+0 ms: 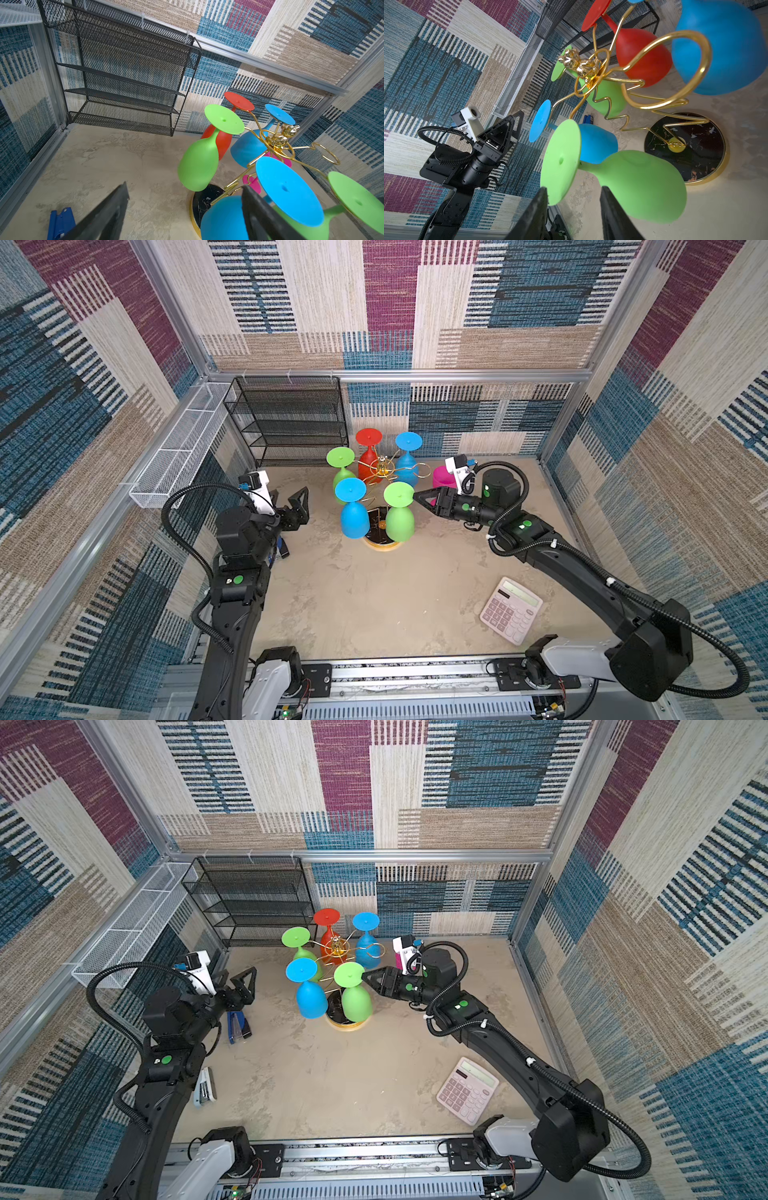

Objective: Take the wine glass off the wine glass rack
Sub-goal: 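Move the right gripper to the foot of a green glass on the rack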

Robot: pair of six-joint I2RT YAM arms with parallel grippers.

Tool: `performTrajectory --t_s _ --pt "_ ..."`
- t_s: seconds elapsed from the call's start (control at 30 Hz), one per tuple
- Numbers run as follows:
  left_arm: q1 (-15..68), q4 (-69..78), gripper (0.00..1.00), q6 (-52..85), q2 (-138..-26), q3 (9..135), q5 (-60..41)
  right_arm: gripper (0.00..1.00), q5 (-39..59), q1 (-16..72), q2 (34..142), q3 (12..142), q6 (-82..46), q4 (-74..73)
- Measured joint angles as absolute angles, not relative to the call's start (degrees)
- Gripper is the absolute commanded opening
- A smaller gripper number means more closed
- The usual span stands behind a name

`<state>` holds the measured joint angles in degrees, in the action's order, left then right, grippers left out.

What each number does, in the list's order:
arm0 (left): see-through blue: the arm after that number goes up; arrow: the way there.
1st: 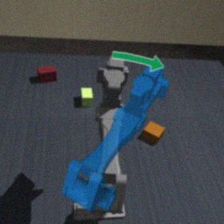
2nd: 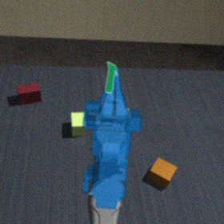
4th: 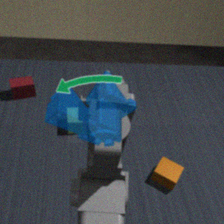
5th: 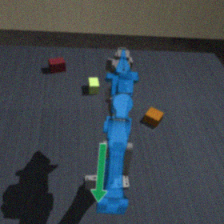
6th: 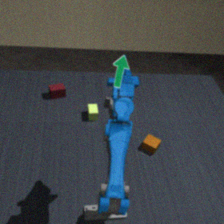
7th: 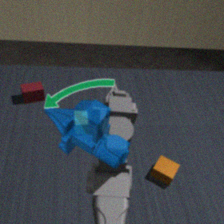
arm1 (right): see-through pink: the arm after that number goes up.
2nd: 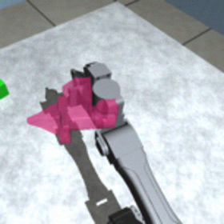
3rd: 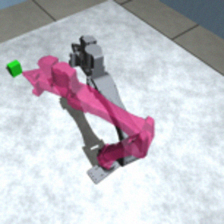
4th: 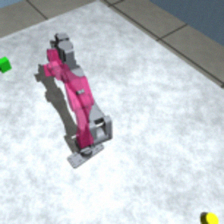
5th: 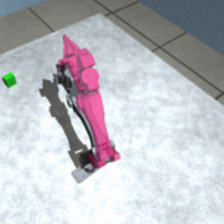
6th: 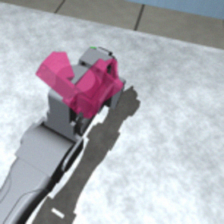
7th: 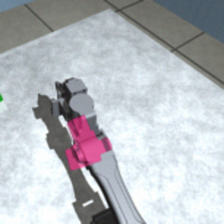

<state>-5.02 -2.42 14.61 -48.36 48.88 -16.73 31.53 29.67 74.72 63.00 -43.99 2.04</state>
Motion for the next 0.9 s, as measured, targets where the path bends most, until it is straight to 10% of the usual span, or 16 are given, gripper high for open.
performTrajectory --t_s 0.9 --pt "-5.02 -2.37 0.88 14.59 -47.88 48.62 -16.86 0.11 33.41 30.74 77.82 63.9 -47.75 -2.55"
